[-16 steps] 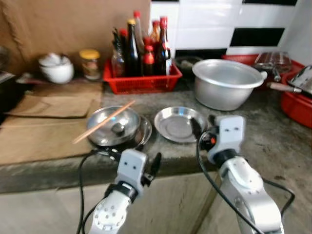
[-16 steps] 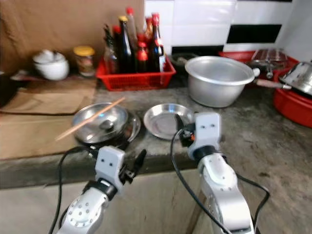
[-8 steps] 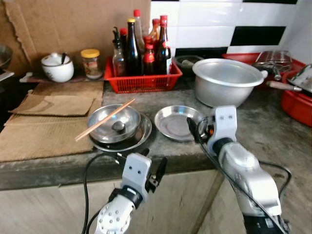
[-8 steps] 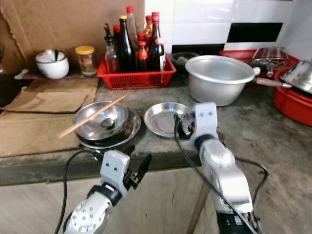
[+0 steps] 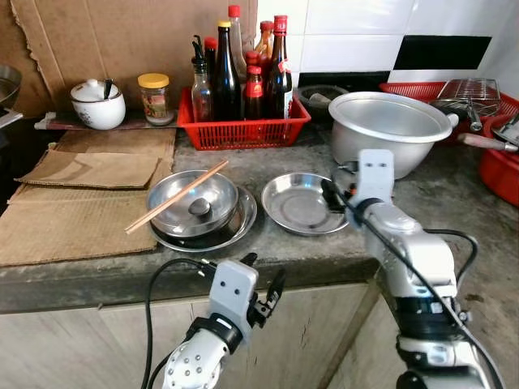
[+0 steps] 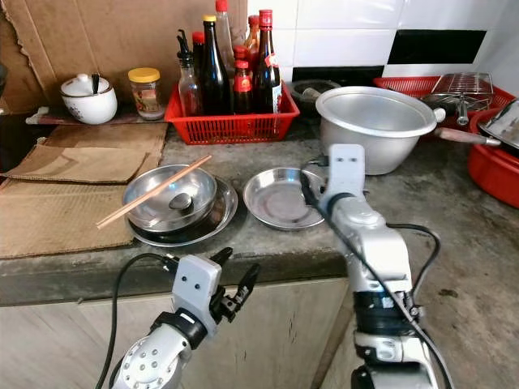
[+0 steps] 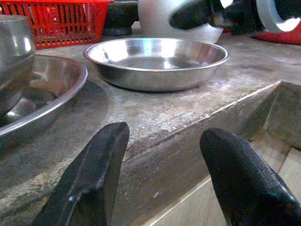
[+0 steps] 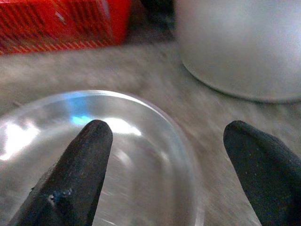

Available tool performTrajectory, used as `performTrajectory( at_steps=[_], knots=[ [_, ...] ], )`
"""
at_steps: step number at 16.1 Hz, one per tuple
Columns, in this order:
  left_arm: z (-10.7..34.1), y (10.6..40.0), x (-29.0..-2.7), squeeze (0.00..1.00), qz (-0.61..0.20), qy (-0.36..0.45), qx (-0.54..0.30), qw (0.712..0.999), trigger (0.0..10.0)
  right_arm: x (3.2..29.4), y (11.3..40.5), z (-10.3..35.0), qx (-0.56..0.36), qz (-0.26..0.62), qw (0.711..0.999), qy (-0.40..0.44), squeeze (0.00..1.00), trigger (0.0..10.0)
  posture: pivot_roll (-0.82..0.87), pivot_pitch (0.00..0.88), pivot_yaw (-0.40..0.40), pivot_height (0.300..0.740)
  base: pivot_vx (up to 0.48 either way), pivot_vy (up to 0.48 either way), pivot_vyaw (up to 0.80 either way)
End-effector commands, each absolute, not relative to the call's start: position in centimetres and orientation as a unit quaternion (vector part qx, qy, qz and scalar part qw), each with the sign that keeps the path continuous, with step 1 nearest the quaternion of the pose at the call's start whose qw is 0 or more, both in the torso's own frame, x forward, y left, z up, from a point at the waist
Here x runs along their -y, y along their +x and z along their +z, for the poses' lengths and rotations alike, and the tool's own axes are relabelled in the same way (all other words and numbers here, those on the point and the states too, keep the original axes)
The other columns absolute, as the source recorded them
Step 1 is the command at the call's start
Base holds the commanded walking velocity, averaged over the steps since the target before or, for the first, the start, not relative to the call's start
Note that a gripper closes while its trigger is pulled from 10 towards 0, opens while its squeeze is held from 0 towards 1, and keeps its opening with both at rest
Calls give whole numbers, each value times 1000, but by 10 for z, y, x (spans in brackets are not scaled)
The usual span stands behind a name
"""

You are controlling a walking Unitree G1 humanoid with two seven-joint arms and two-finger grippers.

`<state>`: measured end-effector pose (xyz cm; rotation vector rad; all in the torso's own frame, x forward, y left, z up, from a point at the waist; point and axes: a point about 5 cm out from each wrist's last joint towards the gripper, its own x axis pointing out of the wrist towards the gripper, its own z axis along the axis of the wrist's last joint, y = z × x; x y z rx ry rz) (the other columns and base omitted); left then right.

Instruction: Kitchen organization

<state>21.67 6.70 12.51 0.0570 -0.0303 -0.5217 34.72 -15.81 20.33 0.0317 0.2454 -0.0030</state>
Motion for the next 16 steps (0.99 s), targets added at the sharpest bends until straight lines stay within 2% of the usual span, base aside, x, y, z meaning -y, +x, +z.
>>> performTrajectory(
  at_steps=[1,4,12,13,15,16],
  knots=[
    [129,215,-66,0,-261,24,23,965,10000,162,351,207,-140,-14,990,3,0,10000,85,0,-72,740,0,0,0],
    [129,215,-65,0,-262,23,24,964,10000,169,350,194,-190,-32,981,7,0,10000,84,1,-74,740,0,0,0],
    [130,214,-66,0,-261,23,26,965,10000,162,351,180,-268,-4,960,81,0,10000,86,0,-79,740,0,0,0],
    [130,214,-66,0,-260,23,26,965,10000,162,350,179,-272,-3,959,77,0,8784,87,0,-81,740,0,0,0],
    [130,214,-66,0,-259,24,26,965,10000,161,350,179,-278,-4,958,74,0,0,87,0,-82,740,0,0,0],
    [130,215,-66,0,-259,24,27,965,10000,161,350,179,-282,-7,956,77,0,0,86,0,-84,740,0,0,0]
  ],
)
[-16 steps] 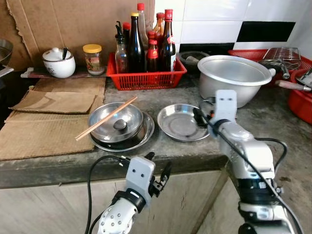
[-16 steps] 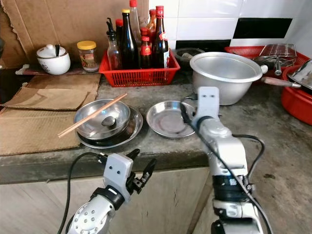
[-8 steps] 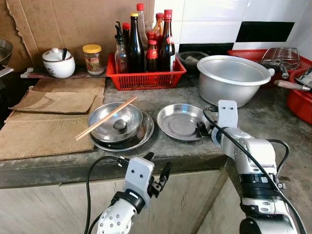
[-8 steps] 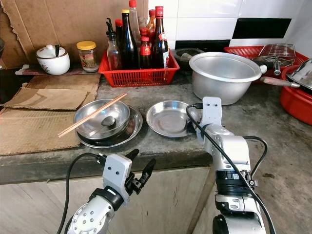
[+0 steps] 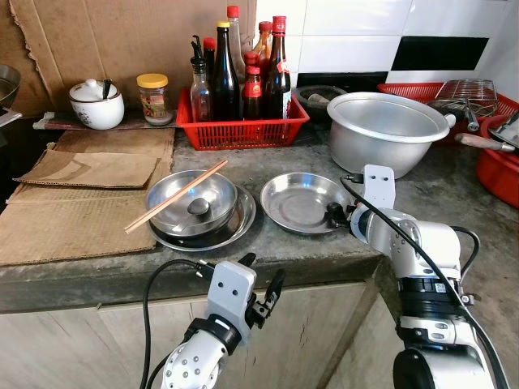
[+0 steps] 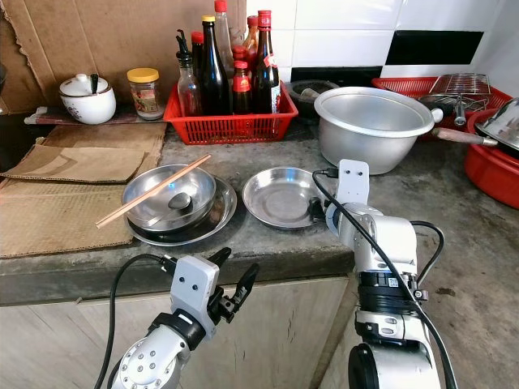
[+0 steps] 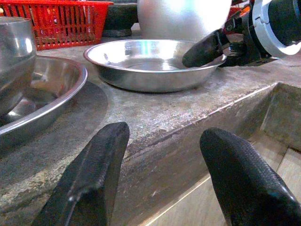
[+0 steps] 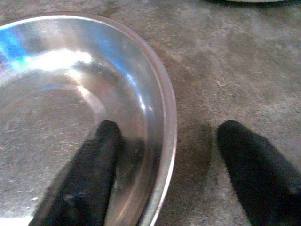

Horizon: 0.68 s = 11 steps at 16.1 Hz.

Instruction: Kitchen organization

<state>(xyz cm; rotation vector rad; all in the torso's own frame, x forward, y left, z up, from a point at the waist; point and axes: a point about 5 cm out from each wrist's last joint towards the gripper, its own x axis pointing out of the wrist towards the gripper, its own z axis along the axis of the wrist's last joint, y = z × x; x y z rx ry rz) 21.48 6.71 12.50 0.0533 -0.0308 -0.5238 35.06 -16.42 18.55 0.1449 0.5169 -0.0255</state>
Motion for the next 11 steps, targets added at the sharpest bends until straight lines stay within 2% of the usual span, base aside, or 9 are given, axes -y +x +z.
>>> performTrajectory(
  at_steps=[1,6,11],
  knots=[
    [130,215,-66,0,-258,25,28,965,10000,160,350,179,-285,-8,955,83,0,0,89,0,-85,740,0,0,0],
    [130,216,-67,0,-257,27,30,966,10000,156,350,182,-277,-7,957,82,0,0,96,0,-75,740,0,0,0],
    [130,215,-66,0,-256,29,31,966,10000,165,352,188,-249,-56,957,141,0,0,98,0,-84,740,0,0,0]
  ],
)
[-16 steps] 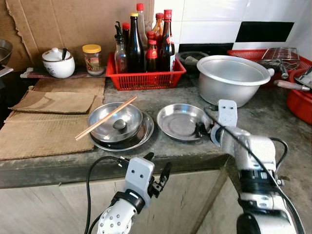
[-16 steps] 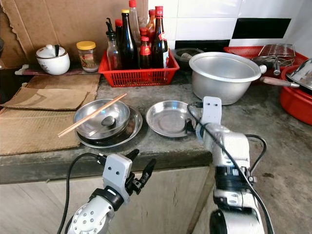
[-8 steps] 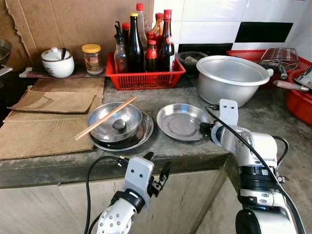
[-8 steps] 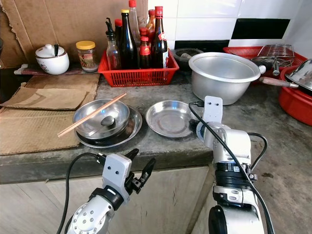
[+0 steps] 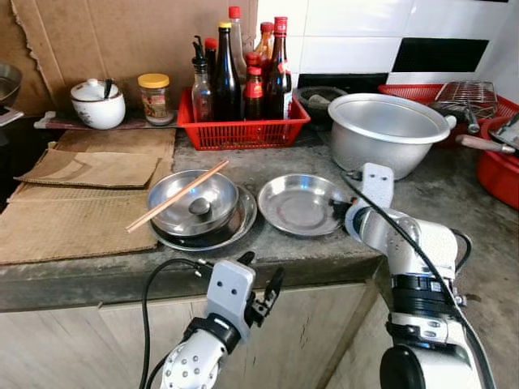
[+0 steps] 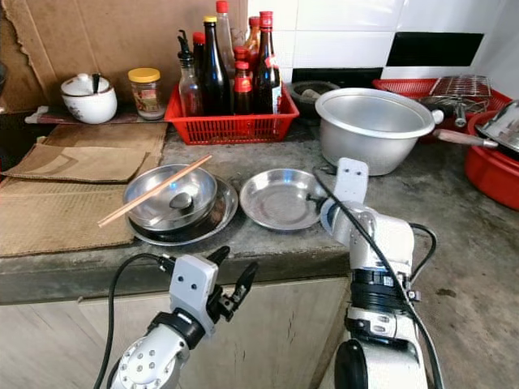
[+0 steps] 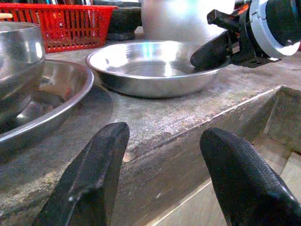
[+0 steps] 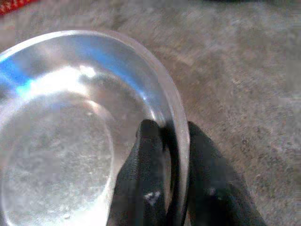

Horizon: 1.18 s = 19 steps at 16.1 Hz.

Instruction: Kitchen organization

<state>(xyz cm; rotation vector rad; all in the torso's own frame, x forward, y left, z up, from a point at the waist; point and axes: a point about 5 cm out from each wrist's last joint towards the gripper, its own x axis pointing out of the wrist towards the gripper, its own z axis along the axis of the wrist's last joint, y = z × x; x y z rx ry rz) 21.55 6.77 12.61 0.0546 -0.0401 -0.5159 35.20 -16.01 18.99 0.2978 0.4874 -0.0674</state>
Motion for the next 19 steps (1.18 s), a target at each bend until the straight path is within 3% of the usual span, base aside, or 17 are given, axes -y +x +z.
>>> performTrajectory(
  at_steps=[1,9,11,16,19],
  knots=[
    [130,215,-66,0,-256,29,31,966,10000,168,353,192,-233,-68,958,152,0,0,95,0,-86,740,0,0,0],
    [131,217,-66,0,-253,26,32,966,10000,179,351,215,-112,-111,961,229,0,0,85,0,-77,740,0,0,0],
    [134,220,-68,0,-244,30,41,969,10000,172,341,236,-15,-84,977,194,0,0,83,0,-71,740,0,0,0],
    [135,223,-70,0,-243,29,41,969,10000,175,312,239,57,-109,976,179,0,0,81,0,-62,740,0,0,0],
    [136,224,-71,0,-238,32,45,970,10000,181,294,247,117,-134,979,104,0,0,79,0,-56,740,0,0,0]
  ],
)
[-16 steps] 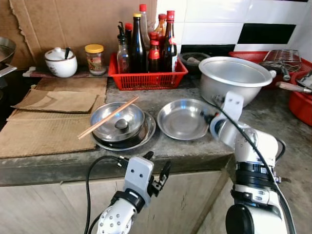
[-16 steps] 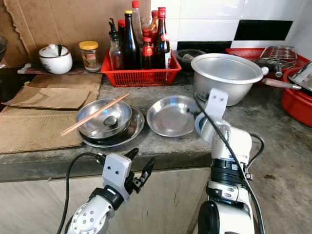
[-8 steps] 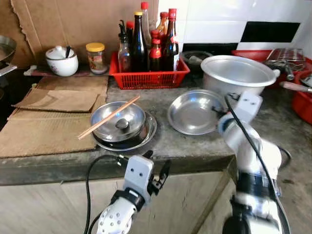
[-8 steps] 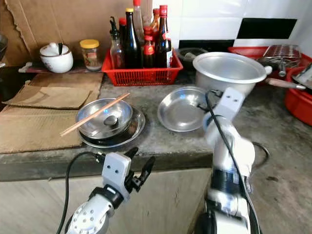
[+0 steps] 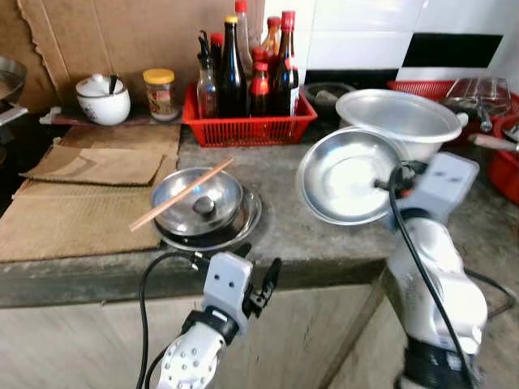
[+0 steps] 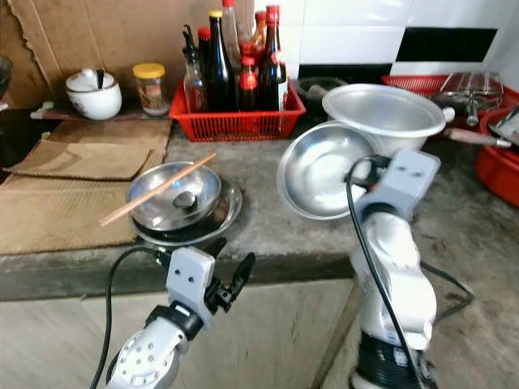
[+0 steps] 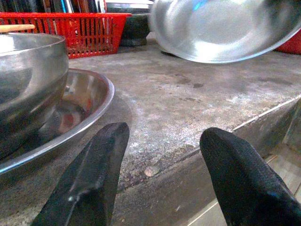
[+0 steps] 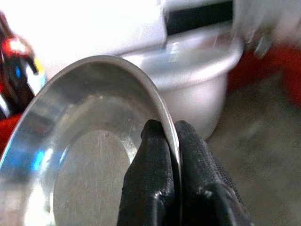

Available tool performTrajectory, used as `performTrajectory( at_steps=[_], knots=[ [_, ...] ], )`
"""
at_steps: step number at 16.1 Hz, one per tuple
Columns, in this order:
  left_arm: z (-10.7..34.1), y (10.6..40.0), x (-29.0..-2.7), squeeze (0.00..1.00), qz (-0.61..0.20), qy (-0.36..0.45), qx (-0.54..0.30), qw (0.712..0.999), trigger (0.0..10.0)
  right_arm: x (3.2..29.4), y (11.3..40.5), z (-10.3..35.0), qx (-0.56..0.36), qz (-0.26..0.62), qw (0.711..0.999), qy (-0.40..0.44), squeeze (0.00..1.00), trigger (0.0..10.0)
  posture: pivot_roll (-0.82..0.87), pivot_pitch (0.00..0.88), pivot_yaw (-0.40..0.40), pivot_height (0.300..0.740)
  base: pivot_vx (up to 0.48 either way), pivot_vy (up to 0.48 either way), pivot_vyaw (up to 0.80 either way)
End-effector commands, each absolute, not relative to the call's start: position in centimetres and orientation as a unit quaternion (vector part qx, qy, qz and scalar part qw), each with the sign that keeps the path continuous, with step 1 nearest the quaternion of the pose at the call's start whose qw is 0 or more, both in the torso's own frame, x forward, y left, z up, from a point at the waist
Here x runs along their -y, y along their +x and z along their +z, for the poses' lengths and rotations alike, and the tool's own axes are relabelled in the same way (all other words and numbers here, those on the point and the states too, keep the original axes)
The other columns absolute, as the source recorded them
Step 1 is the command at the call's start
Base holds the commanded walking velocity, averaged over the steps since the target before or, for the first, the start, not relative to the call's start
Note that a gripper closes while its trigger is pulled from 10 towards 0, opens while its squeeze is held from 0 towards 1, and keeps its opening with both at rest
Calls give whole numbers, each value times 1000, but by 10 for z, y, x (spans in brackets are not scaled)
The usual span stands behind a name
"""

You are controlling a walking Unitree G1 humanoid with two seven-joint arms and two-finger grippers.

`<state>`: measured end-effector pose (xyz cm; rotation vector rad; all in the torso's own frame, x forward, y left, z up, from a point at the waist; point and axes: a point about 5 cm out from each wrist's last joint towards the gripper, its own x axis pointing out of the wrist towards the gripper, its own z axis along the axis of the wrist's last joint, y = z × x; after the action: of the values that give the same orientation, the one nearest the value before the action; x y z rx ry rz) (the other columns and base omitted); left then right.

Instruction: Kitchen organization

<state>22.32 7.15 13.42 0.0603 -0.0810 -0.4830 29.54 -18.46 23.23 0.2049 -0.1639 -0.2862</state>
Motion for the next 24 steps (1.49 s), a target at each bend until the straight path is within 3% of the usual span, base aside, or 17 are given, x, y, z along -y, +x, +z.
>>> performTrajectory(
  at_steps=[1,6,7,8,15,24],
  knots=[
    [139,225,-72,0,-233,33,52,970,10000,183,284,247,134,-147,979,51,0,0,76,0,-55,740,0,0,0],
    [147,228,-73,0,-221,31,73,972,10000,183,271,234,138,-153,979,-3,0,0,75,0,-53,740,0,0,0],
    [148,229,-73,0,-221,30,74,972,10000,181,270,232,138,-151,979,-9,0,1137,75,0,-53,740,0,0,0],
    [148,228,-73,0,-220,29,74,972,10000,181,269,231,137,-150,979,-10,0,10000,74,0,-55,740,0,0,0],
    [146,228,-73,0,-226,32,71,971,10000,180,273,237,156,-147,977,-4,0,10000,71,0,-54,740,0,0,0],
    [144,228,-74,0,-231,36,68,970,10000,176,273,236,156,-139,978,-1,0,10000,66,0,-45,740,-259,0,0]
  ],
)
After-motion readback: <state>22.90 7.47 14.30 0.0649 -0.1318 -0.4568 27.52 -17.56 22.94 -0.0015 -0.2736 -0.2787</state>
